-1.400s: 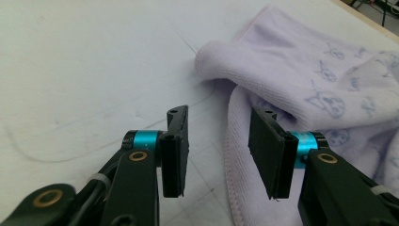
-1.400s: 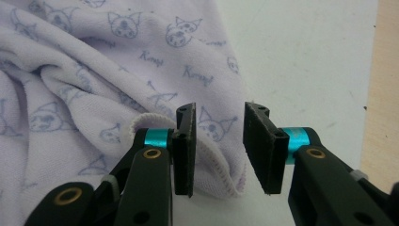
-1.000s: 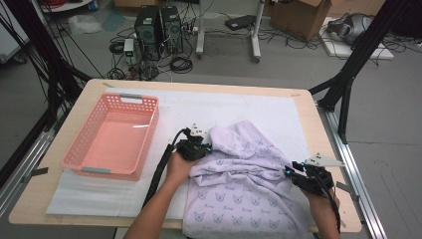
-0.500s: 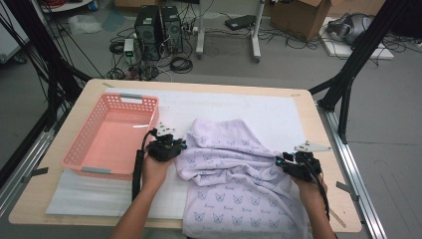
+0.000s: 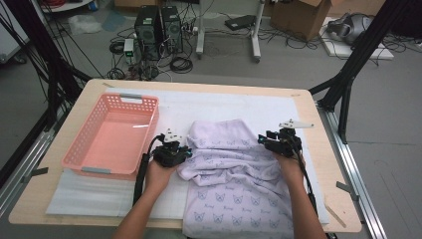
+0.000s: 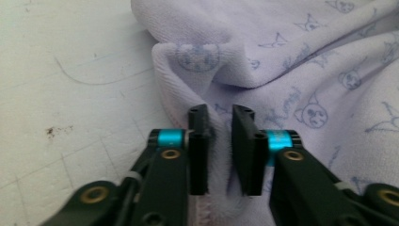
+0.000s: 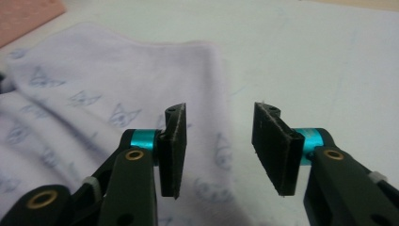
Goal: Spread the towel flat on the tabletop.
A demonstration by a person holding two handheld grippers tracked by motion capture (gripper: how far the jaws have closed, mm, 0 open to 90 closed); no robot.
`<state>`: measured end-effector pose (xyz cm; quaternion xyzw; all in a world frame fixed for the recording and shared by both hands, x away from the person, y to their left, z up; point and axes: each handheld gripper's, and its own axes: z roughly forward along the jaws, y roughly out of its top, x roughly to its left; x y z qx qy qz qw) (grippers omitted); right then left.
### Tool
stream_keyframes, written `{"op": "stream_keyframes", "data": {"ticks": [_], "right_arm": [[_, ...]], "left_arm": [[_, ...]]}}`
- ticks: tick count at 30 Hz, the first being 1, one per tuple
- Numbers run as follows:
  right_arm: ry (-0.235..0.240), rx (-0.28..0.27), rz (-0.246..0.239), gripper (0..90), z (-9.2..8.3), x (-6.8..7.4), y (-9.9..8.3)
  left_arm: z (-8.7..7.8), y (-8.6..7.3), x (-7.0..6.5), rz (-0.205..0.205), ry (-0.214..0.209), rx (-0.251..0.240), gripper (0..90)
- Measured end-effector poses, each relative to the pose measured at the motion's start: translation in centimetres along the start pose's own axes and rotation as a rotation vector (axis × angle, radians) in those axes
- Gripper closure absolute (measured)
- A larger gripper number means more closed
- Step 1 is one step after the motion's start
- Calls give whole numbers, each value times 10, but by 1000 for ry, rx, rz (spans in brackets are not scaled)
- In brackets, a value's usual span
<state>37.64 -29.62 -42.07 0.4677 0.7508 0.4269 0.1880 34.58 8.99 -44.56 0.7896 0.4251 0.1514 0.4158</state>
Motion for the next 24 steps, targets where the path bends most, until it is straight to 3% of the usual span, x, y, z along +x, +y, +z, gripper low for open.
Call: {"op": "stream_keyframes", "data": {"ticks": [2, 5, 7, 10, 12, 13, 14, 15, 16, 17, 19, 20, 21, 22, 23, 24], "right_arm": [[-71, 76, -64, 633, 7, 1, 2], [-73, 134, -86, 633, 22, -1, 0], [-48, 163, -77, 631, 32, -1, -3], [21, 153, -62, 687, 37, 2, -4], [64, 153, -100, 832, 38, 8, -4], [94, 164, -122, 857, 38, 12, -3], [82, 174, -161, 868, 36, 14, -2], [-5, 156, -203, 872, 27, 13, 2], [-5, 156, -203, 872, 27, 13, 2], [-71, 125, -201, 873, 19, 10, 5], [-251, 46, -209, 874, 0, 2, 13], [-310, 25, -207, 873, -7, -2, 15], [-353, 20, -214, 873, -11, -3, 16], [-424, 36, -241, 872, -14, -4, 17], [-444, 53, -238, 870, -13, -6, 16], [-435, 75, -228, 857, -12, -7, 15]], "left_arm": [[0, 0, 0, 2, 7, 3, 837], [-2, 0, -1, 8, 8, 9, 851], [-3, 0, -1, 10, 6, 9, 852], [-5, 0, 0, 11, 3, 10, 851], [-5, 0, -1, 7, -4, 6, 849], [-5, 0, -2, 5, -4, -1, 847], [-5, 1, -3, 10, -2, -5, 846], [-5, 1, -3, 6, 0, -13, 846], [-6, 2, -5, 5, 4, -21, 846], [-7, 2, -7, 9, 4, -32, 847], [-7, 3, -9, 7, -16, -49, 844], [-6, 3, -10, 3, -30, -54, 822], [-5, 4, -13, -13, -47, -66, 757], [-4, 4, -14, -23, -52, -70, 658], [-3, 5, -17, -27, -49, -75, 627], [-2, 5, -18, -28, -47, -78, 616]]}}
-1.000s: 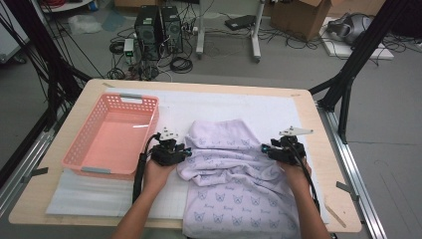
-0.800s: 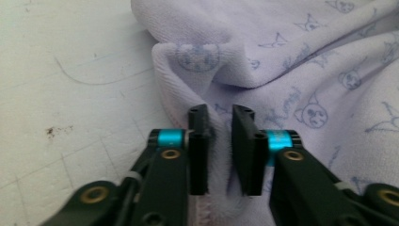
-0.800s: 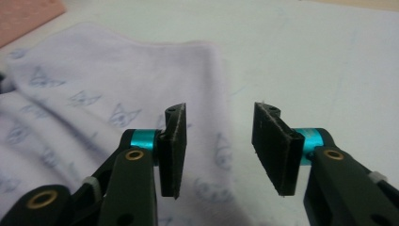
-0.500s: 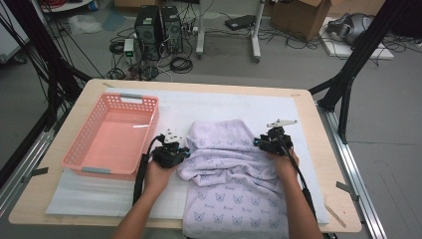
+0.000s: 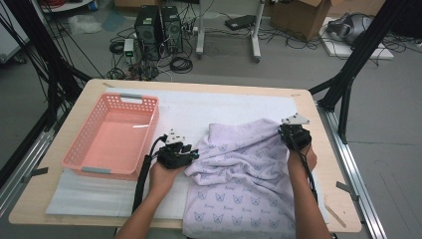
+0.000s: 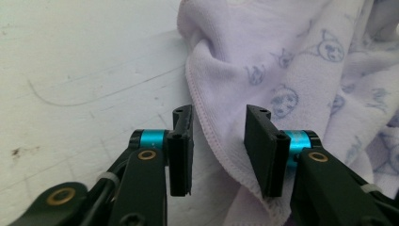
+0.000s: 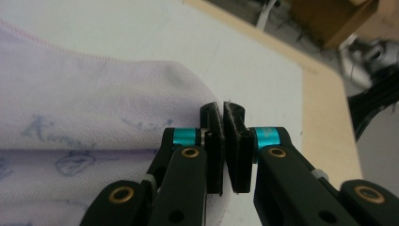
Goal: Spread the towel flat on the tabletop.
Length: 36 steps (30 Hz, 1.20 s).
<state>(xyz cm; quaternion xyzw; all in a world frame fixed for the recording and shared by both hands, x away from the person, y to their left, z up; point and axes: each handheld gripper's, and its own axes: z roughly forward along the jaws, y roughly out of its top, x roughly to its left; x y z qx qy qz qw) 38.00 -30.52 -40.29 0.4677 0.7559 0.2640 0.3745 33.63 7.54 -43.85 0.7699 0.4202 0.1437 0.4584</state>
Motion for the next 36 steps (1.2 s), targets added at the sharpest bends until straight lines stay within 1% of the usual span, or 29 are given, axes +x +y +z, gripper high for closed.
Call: {"op": "stream_keyframes", "data": {"ticks": [2, 3, 5, 7, 9, 10, 12, 13, 14, 15, 16, 17, 18, 19, 20, 22, 23, 24, 25, 26, 28, 29, 30, 31, 32, 33, 34, 35, 36], "right_arm": [[47, 32, 14, 809, 3, 1, -4], [51, 29, 19, 792, 3, 0, -6], [127, 12, 95, 711, 1, -5, -10], [149, 0, 119, 692, -5, -9, -13], [193, -22, 150, 659, -11, -14, -16], [200, -29, 157, 649, -15, -16, -18], [244, -50, 177, 626, -23, -19, -22], [256, -54, 178, 621, -27, -20, -24], [292, -53, 182, 608, -31, -22, -26], [328, -54, 181, 597, -33, -22, -29], [325, -50, 165, 597, -36, -22, -31], [335, -49, 157, 597, -39, -22, -34], [357, -52, 163, 597, -42, -23, -37], [365, -49, 164, 596, -44, -22, -39], [369, -53, 156, 596, -47, -22, -42], [397, -56, 150, 596, -52, -21, -48], [410, -52, 147, 588, -55, -19, -51], [431, -49, 141, 585, -59, -17, -54], [449, -51, 130, 582, -62, -15, -58], [456, -49, 121, 570, -66, -13, -61], [499, -49, 120, 551, -72, -9, -69], [534, -52, 121, 539, -73, -8, -72], [584, -37, 124, 515, -74, -5, -75], [620, -13, 106, 495, -72, -2, -78], [602, 19, 75, 485, -70, 3, -79], [568, 48, 34, 484, -67, 8, -81], [558, 76, 22, 484, -62, 12, -83], [563, 91, 22, 500, -56, 15, -85], [554, 87, 17, 545, -52, 18, -86]], "left_arm": [[0, 0, 0, -12, -3, 9, 532], [-2, 0, 1, -15, -8, 5, 515], [-5, 0, 2, -20, -27, 4, 500], [-5, 0, 2, -18, -62, 19, 487], [-2, -1, 0, -1, -78, 52, 478], [1, -2, -2, -4, -90, 62, 475], [6, -4, -5, 0, -108, 87, 478], [10, -5, -7, 5, -115, 104, 482], [13, -6, -10, 16, -121, 120, 512], [13, -6, -13, 52, -96, 114, 544], [13, -6, -14, 57, -117, 117, 632], [14, -6, -15, 46, -114, 120, 785], [14, -4, -17, 62, -94, 123, 800], [13, -2, -18, 78, -45, 118, 831], [12, 0, -16, 81, 11, 98, 838], [8, 4, -4, 8, 98, 19, 844], [5, 6, 2, -15, 141, -12, 844], [2, 7, 8, -37, 174, -29, 844], [0, 7, 13, -48, 192, -40, 844], [-1, 6, 15, -50, 195, -44, 843], [-2, 4, 16, -56, 167, -52, 819], [-2, 3, 15, -56, 144, -58, 771], [-2, 3, 14, -67, 113, -51, 662], [-3, 3, 12, -68, 86, -44, 547], [-4, 2, 10, -58, 66, -46, 515], [-6, 1, 7, -49, 55, -62, 501], [-8, 0, 6, -49, 40, -66, 492], [-10, -1, 4, -53, 24, -77, 470], [-12, -3, 3, -61, 5, -90, 447]]}}
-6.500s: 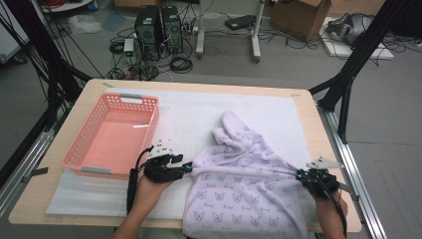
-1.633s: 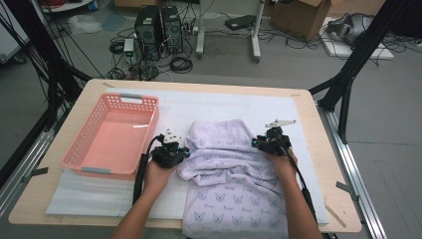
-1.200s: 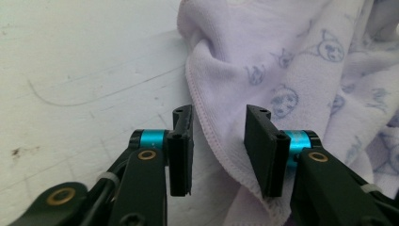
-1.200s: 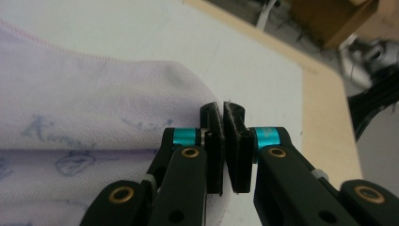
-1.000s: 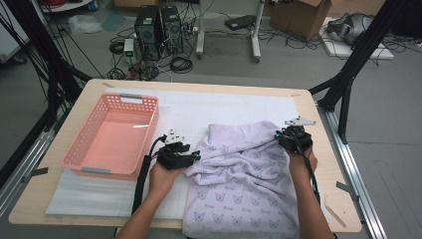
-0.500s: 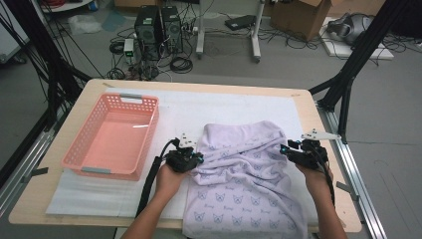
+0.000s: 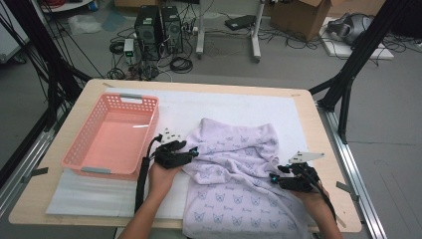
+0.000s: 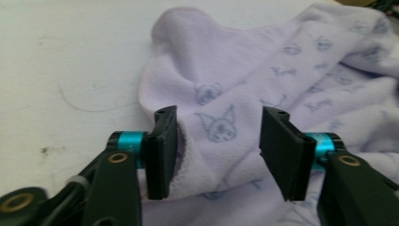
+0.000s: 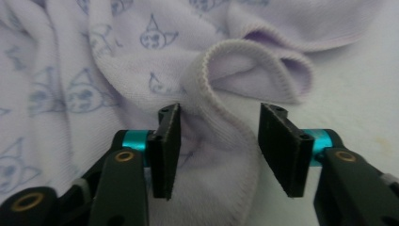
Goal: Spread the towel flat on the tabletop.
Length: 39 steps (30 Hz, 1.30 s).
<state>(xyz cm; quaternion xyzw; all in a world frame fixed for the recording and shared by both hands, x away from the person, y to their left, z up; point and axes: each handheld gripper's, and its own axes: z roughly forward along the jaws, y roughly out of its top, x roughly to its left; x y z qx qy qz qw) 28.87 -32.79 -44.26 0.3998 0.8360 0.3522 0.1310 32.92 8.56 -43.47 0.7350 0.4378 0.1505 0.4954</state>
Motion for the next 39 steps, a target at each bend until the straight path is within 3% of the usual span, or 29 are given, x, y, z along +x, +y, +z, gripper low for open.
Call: {"op": "stream_keyframes", "data": {"ticks": [1, 2, 4, 7, 9, 12, 14, 17, 20, 22, 23, 25, 29, 31, 32, 35, 39], "right_arm": [[-13, -20, -26, 725, 1, 0, 1], [-9, -21, -40, 821, 2, -1, 2], [-130, -28, -53, 850, 5, -4, 7], [-329, -78, 24, 855, 5, -18, 12], [-398, -98, 74, 853, 6, -27, 14], [-403, -100, 110, 824, 6, -30, 13], [-392, -125, 125, 733, 2, -27, 12], [-345, -182, 153, 663, -10, -23, 10], [-308, -205, 156, 644, -21, -19, 5], [-280, -205, 156, 633, -25, -17, 1], [-255, -206, 152, 632, -27, -16, 0], [-208, -197, 132, 629, -28, -11, -3], [-163, -192, 113, 603, -31, -6, -7], [-141, -195, 115, 577, -34, -3, -11], [-119, -199, 112, 575, -35, -1, -14], [-100, -182, 87, 570, -38, 4, -20], [-104, -170, 85, 570, -45, 5, -31]], "left_arm": [[-2, -1, -1, -1, -21, -3, 441], [-5, -2, -2, 1, -36, -4, 434], [-9, -5, -3, 3, -64, 0, 432], [-13, -9, -8, 19, -105, 14, 429], [-15, -11, -11, 28, -132, 23, 427], [-17, -15, -19, 38, -181, 43, 419], [-17, -18, -23, 51, -209, 62, 411], [-13, -23, -31, 68, -223, 106, 390], [-4, -26, -38, 116, -146, 162, 475], [-3, -26, -40, 162, -70, 164, 681], [-1, -25, -38, 152, -58, 162, 781], [0, -21, -35, 154, -12, 155, 816], [0, -10, -22, 91, 86, 82, 817], [1, -10, -15, 61, 106, 59, 799], [1, -12, -14, 55, 109, 56, 743], [-7, -16, -13, 12, 62, 33, 573], [-26, -27, -14, -3, -1, 20, 465]]}}
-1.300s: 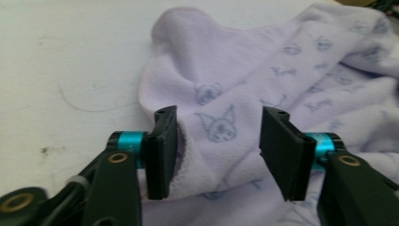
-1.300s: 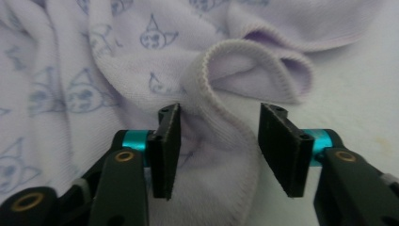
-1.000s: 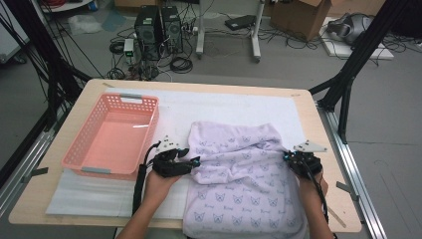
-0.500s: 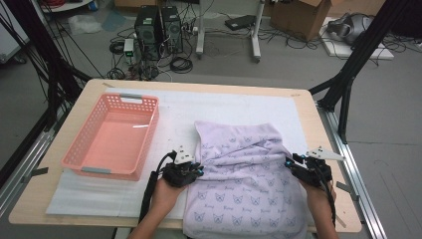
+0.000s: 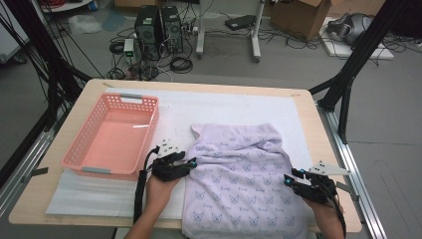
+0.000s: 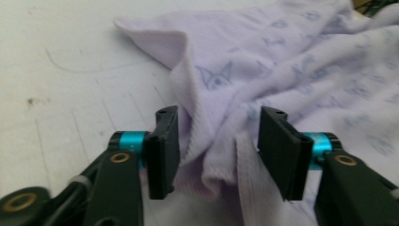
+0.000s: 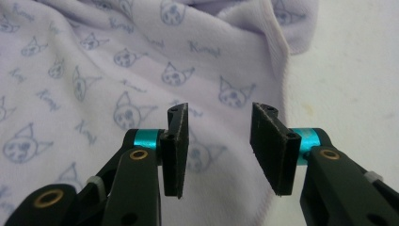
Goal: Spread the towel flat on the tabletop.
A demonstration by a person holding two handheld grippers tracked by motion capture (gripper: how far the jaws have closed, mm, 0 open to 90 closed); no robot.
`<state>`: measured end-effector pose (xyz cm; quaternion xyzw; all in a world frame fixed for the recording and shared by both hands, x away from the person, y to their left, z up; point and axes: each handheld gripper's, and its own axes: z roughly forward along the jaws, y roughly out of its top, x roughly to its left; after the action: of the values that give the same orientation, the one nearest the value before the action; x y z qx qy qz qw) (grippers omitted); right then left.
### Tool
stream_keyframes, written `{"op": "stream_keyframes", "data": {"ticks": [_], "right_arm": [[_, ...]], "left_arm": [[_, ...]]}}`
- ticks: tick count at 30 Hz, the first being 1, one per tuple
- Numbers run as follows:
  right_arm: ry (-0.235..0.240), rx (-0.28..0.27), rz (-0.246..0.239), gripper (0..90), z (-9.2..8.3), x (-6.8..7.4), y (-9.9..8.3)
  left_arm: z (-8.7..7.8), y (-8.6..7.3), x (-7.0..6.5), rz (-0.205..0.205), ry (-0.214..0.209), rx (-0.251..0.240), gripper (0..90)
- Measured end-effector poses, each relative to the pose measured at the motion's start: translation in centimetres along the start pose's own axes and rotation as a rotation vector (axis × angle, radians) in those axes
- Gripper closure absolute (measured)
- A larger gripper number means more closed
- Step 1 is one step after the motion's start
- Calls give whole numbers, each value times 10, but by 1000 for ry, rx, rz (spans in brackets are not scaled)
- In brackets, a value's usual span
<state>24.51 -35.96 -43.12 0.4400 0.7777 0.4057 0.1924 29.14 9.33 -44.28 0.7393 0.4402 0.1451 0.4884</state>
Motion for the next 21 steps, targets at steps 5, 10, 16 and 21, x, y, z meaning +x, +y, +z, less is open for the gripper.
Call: {"op": "stream_keyframes", "data": {"ticks": [5, 10, 16, 21], "right_arm": [[-23, 30, 26, 580, -10, -5, -15], [-36, 58, 49, 597, -14, -7, -26], [-43, 74, 33, 613, -17, 2, -34], [-18, 76, 31, 838, -19, 9, -37]], "left_arm": [[-24, -18, -3, -1, -29, 17, 443], [-37, -35, -9, -21, -66, 48, 434], [-43, -45, -21, -8, -104, 75, 440], [-39, -50, -45, 100, -39, 106, 611]]}}
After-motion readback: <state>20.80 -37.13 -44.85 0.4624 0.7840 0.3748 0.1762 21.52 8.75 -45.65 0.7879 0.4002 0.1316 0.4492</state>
